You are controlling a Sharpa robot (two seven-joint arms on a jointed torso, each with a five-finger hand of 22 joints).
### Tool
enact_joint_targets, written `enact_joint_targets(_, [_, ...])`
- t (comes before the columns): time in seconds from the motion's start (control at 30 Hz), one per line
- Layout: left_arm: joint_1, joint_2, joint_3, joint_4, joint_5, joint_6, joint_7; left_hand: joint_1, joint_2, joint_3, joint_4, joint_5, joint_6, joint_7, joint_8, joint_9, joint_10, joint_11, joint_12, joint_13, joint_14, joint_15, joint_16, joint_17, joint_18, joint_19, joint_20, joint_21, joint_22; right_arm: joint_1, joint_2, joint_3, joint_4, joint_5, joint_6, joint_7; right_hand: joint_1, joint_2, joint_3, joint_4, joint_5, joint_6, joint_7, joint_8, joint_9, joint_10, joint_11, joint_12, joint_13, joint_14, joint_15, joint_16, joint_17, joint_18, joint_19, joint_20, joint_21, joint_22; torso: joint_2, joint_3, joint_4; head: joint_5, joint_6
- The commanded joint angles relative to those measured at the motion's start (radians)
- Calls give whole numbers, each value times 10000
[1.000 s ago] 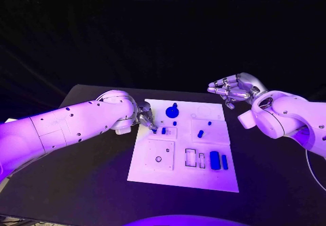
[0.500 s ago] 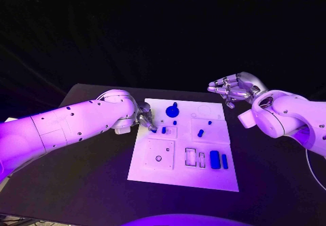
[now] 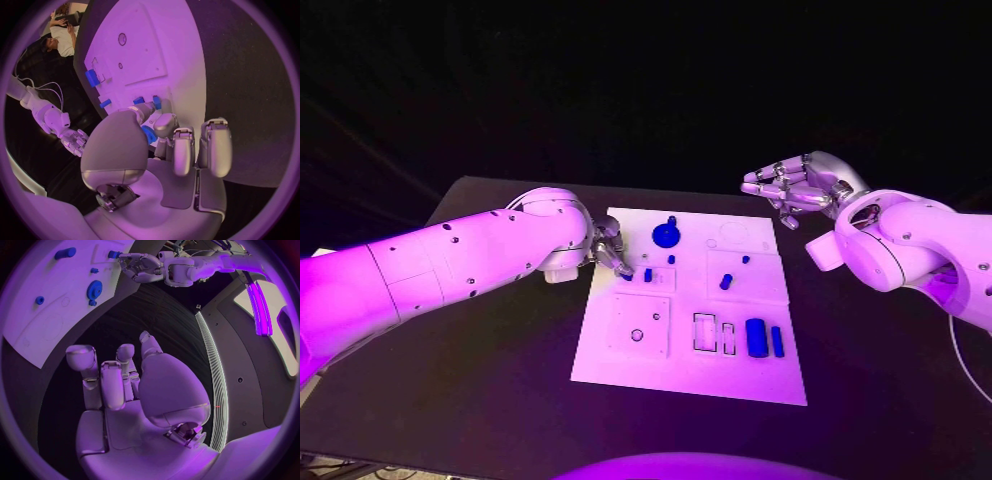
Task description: Assemble the parts on the task board
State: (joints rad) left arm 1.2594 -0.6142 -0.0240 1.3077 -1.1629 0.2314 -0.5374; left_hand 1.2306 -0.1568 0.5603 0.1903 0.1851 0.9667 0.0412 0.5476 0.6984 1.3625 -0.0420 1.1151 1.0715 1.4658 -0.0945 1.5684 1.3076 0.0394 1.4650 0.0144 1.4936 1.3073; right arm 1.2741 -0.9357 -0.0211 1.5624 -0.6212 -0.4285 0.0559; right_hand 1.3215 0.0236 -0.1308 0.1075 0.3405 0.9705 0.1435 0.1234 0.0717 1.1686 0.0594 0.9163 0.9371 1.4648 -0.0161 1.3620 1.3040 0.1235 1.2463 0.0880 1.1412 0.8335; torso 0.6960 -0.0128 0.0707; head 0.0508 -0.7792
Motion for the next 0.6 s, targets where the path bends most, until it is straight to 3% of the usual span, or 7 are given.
enact_joint_targets(0.03, [-51,74,-40,-30,212,215,-220,-544,3,924,-838,-22,267,-135,95,10,87,13,35,0,1050,8,24,2632,-166,725,6,-13,1960,-7,-4,0,28,-45,143,49,-6,101,-60,22,55,-74,6,47,-1,-65,-23,2,0,403,-29,-59,-5,138,-52,-20,-46,-14,3,5,1,-10,-11])
enact_joint_targets(0.17, [-49,143,-42,-87,218,169,-287,-1014,12,263,-505,-76,352,-215,77,-13,81,-51,49,17,1050,-55,24,2632,-164,725,-36,-24,1960,-7,-14,0,41,-46,151,41,-6,101,-60,22,55,-74,6,47,-1,-65,-23,2,1,403,-29,-58,-5,138,-52,-20,-46,-14,2,9,-6,-18,-20])
enact_joint_targets(0.6, [-47,343,-47,-217,63,322,-557,-1356,46,-809,-199,-71,587,-267,-19,-117,189,-99,243,231,1050,-104,24,2632,-205,791,-91,111,2091,-7,-16,0,58,-47,172,42,-2,104,-61,22,56,-74,6,49,-1,-71,-23,-7,-9,403,-29,-59,-6,139,-54,-20,-49,-19,9,5,-9,-36,-46])
